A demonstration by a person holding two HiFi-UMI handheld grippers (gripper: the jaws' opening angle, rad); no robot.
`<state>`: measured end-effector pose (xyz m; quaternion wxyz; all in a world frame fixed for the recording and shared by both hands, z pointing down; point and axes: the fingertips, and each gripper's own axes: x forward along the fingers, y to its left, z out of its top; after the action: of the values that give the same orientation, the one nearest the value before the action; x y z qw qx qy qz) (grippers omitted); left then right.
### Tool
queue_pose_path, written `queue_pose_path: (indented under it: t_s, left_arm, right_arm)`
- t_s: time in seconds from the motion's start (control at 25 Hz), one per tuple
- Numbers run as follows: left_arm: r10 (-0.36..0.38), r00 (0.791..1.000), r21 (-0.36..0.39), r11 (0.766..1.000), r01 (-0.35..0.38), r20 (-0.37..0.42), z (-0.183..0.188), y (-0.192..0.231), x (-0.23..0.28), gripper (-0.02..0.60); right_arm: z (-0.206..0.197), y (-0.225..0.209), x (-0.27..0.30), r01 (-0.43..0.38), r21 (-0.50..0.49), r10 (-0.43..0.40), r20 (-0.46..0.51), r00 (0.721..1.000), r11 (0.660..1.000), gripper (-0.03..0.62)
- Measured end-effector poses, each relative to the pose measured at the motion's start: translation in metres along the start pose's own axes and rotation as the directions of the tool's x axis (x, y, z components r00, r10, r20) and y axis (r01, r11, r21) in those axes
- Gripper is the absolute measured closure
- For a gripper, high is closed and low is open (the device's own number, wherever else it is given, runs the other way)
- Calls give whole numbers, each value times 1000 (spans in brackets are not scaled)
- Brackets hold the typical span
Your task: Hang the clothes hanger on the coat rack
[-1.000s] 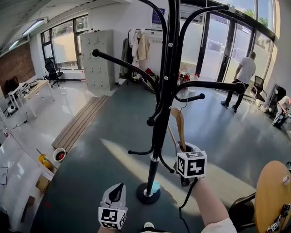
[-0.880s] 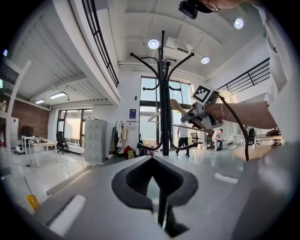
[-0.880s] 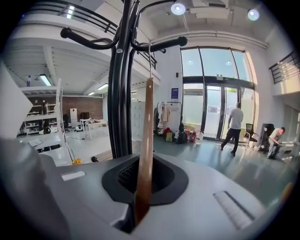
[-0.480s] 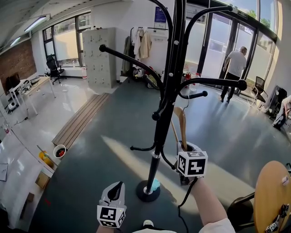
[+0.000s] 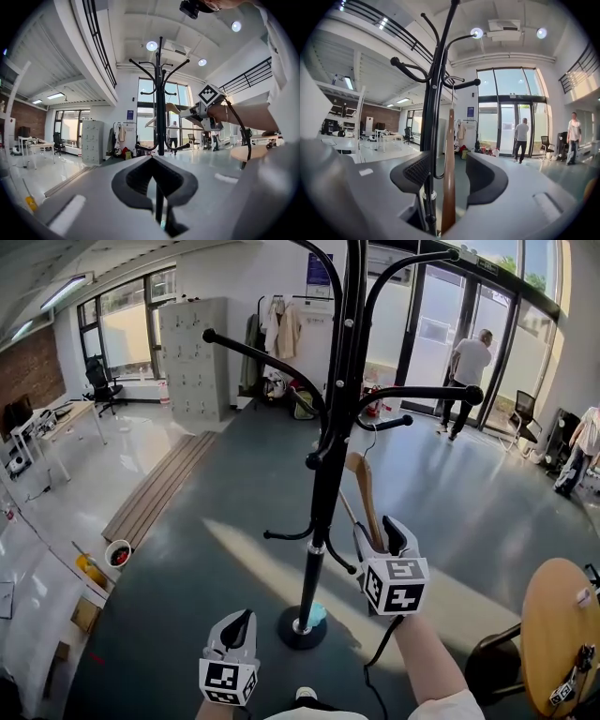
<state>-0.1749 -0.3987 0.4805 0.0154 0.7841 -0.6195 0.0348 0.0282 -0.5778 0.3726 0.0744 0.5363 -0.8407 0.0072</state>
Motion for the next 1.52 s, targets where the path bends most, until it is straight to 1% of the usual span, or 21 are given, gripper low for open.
queue_pose_path:
  t_s: [0.16, 0.32, 0.48, 0.6, 0.72, 0.76, 1.04, 1.16, 1.32, 1.52]
  left_arm:
    - [-51, 999, 9, 999, 51, 0, 8, -13, -3, 581]
    - [-99, 995, 18, 995, 99, 9, 13, -24, -11, 581]
    - [-150, 989, 23, 988, 150, 11, 11, -37, -21, 581]
    - [-181, 983, 28, 983, 181, 14, 12, -50, -32, 581]
    - [-204, 979, 35, 979, 203, 21, 13, -58, -39, 581]
    - [-209, 978, 37, 977, 209, 22, 14, -60, -41, 581]
    - [-230, 972, 42, 973, 229, 36, 18, -63, -62, 581]
    - [-241, 970, 45, 970, 240, 38, 17, -66, -71, 581]
    - [-257, 964, 51, 966, 255, 62, 26, -69, -89, 581]
    - [-272, 960, 32, 962, 271, 71, 25, -79, -108, 581]
  right_arm:
    - [3, 0, -28, 12, 20, -12, 2, 1000, 1000, 342]
    - [-1, 4, -68, 53, 39, -53, 12, 999, 998, 352]
    - [-26, 11, -106, 108, 80, -108, -2, 994, 991, 389]
    - [-51, 20, -129, 124, 115, -120, -45, 992, 986, 414]
    - [-73, 28, -146, 144, 146, -134, -78, 988, 979, 537]
    - [-79, 32, -151, 147, 152, -135, -87, 987, 977, 566]
    - [-115, 66, -180, 136, 195, -111, -131, 985, 971, 566]
    - [-125, 84, -192, 105, 173, -84, -126, 989, 979, 568]
    - [-125, 108, -210, 77, 122, -66, -96, 993, 990, 568]
    - [-134, 121, -235, 76, 135, -64, -94, 994, 988, 568]
